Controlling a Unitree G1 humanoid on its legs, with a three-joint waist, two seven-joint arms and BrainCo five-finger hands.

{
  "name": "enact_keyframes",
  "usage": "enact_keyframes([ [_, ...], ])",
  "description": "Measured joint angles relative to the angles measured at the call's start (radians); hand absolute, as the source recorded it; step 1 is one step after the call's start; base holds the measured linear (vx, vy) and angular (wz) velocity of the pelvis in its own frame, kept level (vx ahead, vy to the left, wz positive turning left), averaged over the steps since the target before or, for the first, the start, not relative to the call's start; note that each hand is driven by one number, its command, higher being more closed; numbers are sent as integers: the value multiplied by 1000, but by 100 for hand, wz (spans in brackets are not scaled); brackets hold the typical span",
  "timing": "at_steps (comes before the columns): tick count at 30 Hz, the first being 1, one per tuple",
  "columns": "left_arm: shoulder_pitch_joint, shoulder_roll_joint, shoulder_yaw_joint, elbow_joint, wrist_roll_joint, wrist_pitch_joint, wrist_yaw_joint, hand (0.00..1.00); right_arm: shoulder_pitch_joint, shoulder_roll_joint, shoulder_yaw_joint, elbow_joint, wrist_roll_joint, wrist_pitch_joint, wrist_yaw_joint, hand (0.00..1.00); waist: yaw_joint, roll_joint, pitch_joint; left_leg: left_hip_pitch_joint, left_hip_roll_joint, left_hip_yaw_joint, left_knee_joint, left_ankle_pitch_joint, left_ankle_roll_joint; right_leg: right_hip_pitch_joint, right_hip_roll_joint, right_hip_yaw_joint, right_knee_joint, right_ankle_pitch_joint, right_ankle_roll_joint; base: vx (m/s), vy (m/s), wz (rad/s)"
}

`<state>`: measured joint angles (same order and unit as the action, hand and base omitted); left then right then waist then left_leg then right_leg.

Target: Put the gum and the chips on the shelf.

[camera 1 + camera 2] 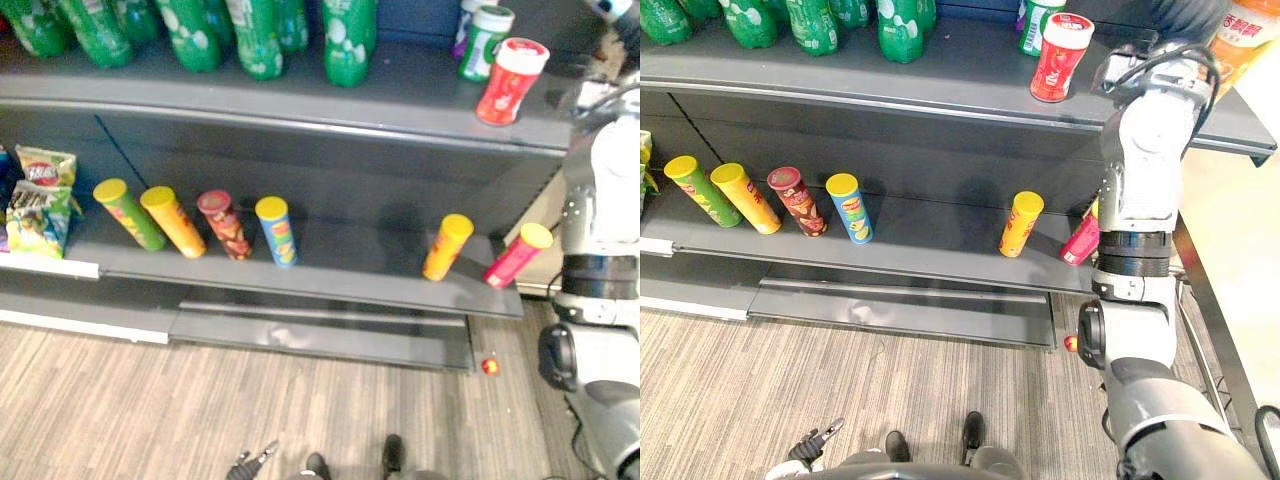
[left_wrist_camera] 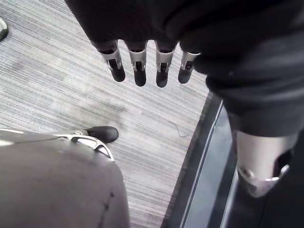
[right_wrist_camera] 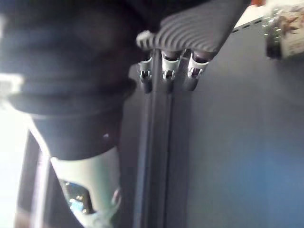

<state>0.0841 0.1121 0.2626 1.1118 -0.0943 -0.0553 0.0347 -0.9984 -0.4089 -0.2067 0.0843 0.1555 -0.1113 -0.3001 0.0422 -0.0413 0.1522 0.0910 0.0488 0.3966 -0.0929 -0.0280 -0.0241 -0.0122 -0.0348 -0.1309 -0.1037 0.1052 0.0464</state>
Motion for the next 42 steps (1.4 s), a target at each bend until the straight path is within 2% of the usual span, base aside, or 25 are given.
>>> enact_keyframes([
  [3,0,0,0,0,1,0,5,0,24,53,19,-123,1,-43,4,0,-2,-1,-1,0,0,0,0,1,-1,0,0,0,0,0,0,-11,-3,0],
  [5,1,1,0,1,2,0,7,0,122,107,85,-218,11,-73,33,0,-3,-5,-3,1,1,1,0,1,-1,1,0,0,0,0,0,-17,-5,0],
  [11,0,1,-1,1,30,0,10,0,377,258,397,-276,88,-68,178,0,-2,-16,-11,1,1,4,0,2,-1,0,0,2,0,-1,-1,-12,-3,0],
  [15,2,8,-2,2,38,0,12,0,444,279,536,-285,100,-67,269,0,0,-34,-22,1,1,4,0,2,-1,-1,0,2,0,-1,-1,0,0,0],
  [18,4,14,-2,5,38,0,25,0,513,301,616,-284,186,-67,316,0,-3,-46,-31,1,1,6,0,2,-1,-2,0,4,0,-1,-1,0,0,0],
  [21,4,14,-3,5,38,0,29,0,574,301,699,-269,250,-61,363,0,-3,-47,-32,1,1,7,0,2,-1,-2,0,5,2,-1,-1,0,0,0],
  [22,4,14,-5,7,38,0,31,0,616,300,742,-251,292,-43,399,0,-4,-46,-32,1,1,7,0,2,-1,-3,0,5,2,-1,-1,0,0,0],
  [27,-1,22,-23,24,38,-1,30,0,769,281,807,-156,316,-20,463,0,-11,-45,-34,-2,1,7,7,0,-2,-3,-1,7,4,-2,0,0,0,0],
  [30,-2,20,-23,29,39,-4,30,0,893,260,806,-100,308,4,496,0,-11,-41,-35,-2,1,7,9,0,-3,-2,-1,7,4,-3,0,0,0,0],
  [34,-2,16,-22,35,43,-9,30,0,1036,253,740,45,191,17,507,0,-13,-32,-39,-3,2,6,12,-5,-11,-6,-3,5,17,-16,-2,0,0,1],
  [36,-1,7,-21,36,70,-10,31,0,1088,262,642,179,33,19,489,0,-14,-17,-47,-6,2,5,12,-7,-13,-11,-4,3,22,-21,-3,0,0,0],
  [39,1,-3,-18,35,74,-11,32,0,1115,266,507,340,-49,19,456,0,-16,0,-57,-17,2,2,14,-7,-13,-20,-4,0,23,-21,-3,-2,-7,1],
  [42,4,-15,-7,35,75,-11,31,0,1134,265,396,474,-70,19,436,0,-16,13,-64,-17,2,1,14,-7,-13,-19,-4,-1,23,-22,-4,0,0,0],
])
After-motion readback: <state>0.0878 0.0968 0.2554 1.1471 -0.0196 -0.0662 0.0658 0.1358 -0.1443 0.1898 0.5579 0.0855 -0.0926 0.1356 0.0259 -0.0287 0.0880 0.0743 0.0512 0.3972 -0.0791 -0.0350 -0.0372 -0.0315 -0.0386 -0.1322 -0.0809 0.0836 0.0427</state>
